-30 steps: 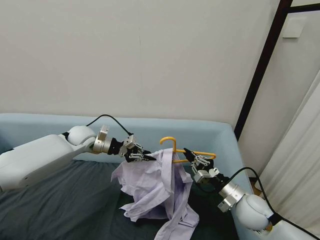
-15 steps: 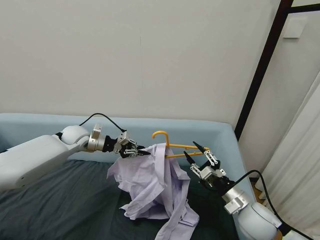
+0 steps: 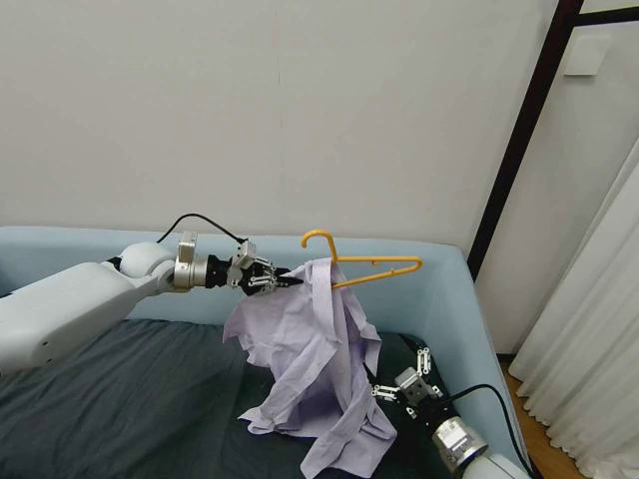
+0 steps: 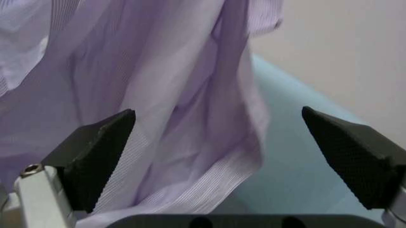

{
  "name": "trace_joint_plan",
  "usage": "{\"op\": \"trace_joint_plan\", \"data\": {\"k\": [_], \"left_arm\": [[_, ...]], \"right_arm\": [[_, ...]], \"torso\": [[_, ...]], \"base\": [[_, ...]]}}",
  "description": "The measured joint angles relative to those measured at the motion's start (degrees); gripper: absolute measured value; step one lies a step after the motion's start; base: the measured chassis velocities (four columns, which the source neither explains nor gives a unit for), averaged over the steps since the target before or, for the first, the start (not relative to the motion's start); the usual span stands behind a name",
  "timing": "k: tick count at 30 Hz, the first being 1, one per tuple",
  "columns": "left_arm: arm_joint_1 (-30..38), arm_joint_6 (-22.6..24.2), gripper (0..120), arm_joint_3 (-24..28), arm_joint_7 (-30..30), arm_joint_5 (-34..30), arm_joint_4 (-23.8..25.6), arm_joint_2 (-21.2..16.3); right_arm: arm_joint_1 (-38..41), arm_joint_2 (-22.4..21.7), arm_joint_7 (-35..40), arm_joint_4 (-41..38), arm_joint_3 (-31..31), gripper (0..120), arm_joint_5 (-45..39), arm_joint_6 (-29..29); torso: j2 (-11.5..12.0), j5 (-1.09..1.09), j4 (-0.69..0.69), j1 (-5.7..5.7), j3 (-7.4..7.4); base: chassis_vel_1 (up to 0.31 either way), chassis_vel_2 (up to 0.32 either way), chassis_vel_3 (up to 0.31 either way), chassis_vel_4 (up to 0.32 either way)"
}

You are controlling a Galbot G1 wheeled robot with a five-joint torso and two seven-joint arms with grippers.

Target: Pick up the clothes from the sofa and hang them on the clothes hanger.

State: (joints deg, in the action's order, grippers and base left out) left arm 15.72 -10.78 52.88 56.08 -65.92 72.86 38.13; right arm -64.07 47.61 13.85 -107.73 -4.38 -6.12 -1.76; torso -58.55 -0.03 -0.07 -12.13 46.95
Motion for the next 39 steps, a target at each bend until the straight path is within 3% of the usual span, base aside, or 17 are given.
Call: {"op": "trace_joint_plan", "data": {"k": [13, 17, 22, 29, 33, 39], "left_arm": [[-2.0, -0.3, 8, 0.0, 0.4, 0.9, 1.5, -1.9], [-3.2, -0.8, 8, -0.5, 0.7, 1.5, 3.2, -3.5], [-4.1, -1.3, 8, -0.5, 1.6, 2.5, 4.5, -5.2], [-5.3, -1.8, 8, -1.1, 1.8, 3.1, 5.0, -6.0], [-6.4, -2.2, 8, -2.0, 2.1, 3.7, 4.4, -6.3], [-8.0, -2.2, 8, -3.1, 2.1, 4.2, 5.7, -7.0]], "right_arm": [[2.4, 6.6, 2.4, 6.1, -4.3, 100, -12.4, 8.4], [4.8, 9.6, 3.4, 8.6, -4.2, 100, -22.9, 12.1], [6.9, 11.3, 2.7, 12.6, -3.4, 100, -29.0, 14.2], [6.7, 10.9, 1.2, 12.3, -1.2, 100, -34.6, 15.2], [5.2, 7.6, 0.2, 7.8, 1.7, 100, -38.4, 15.3], [6.4, 7.5, 0.1, 9.9, 1.7, 100, -39.7, 15.6]], "torso": [[0.0, -0.01, 0.0, 0.0, 0.0], [0.0, 0.0, 0.0, 0.0, 0.0], [0.0, -0.01, 0.02, 0.0, 0.0], [0.0, 0.01, -0.01, 0.0, 0.01], [0.0, -0.01, -0.01, 0.0, 0.0], [0.0, -0.01, -0.01, 0.0, 0.0]], "base": [[0.0, 0.0, 0.0, 0.0], [0.0, 0.0, 0.0, 0.0], [0.0, 0.0, 0.0, 0.0], [0.0, 0.0, 0.0, 0.0], [0.0, 0.0, 0.0, 0.0], [0.0, 0.0, 0.0, 0.0]]}}
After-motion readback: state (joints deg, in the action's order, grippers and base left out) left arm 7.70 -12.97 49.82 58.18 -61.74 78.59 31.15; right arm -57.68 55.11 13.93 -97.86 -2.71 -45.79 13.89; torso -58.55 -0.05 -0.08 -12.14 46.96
